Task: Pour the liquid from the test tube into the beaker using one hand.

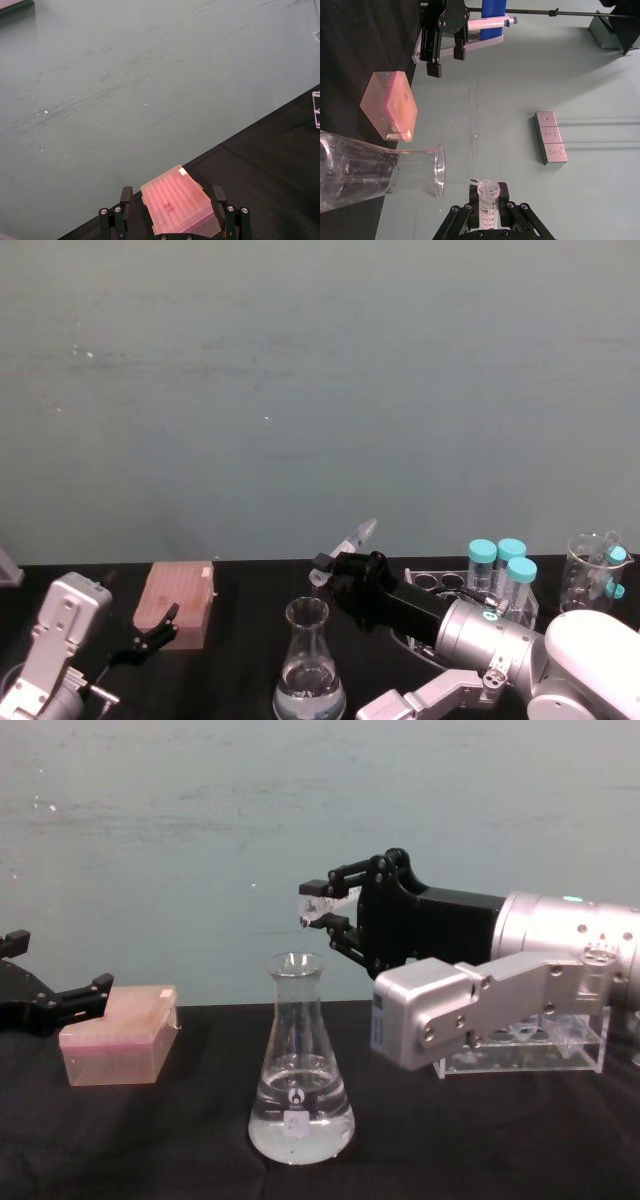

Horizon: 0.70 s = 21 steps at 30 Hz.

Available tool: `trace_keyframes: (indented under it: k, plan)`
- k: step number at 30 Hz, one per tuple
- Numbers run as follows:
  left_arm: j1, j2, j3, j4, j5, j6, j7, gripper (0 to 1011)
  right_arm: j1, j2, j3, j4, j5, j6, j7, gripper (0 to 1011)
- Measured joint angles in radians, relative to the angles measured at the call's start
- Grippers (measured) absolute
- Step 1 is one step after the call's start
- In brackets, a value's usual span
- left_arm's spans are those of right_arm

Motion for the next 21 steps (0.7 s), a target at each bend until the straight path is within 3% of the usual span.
trace_keyframes:
  k: [21]
  plan:
    - [0.000, 0.000, 0.000, 0.000, 0.000, 0.000, 0.000, 1000, 0.024, 0.009, -0.034, 0.016, -0.039, 0.004, -0.056, 217]
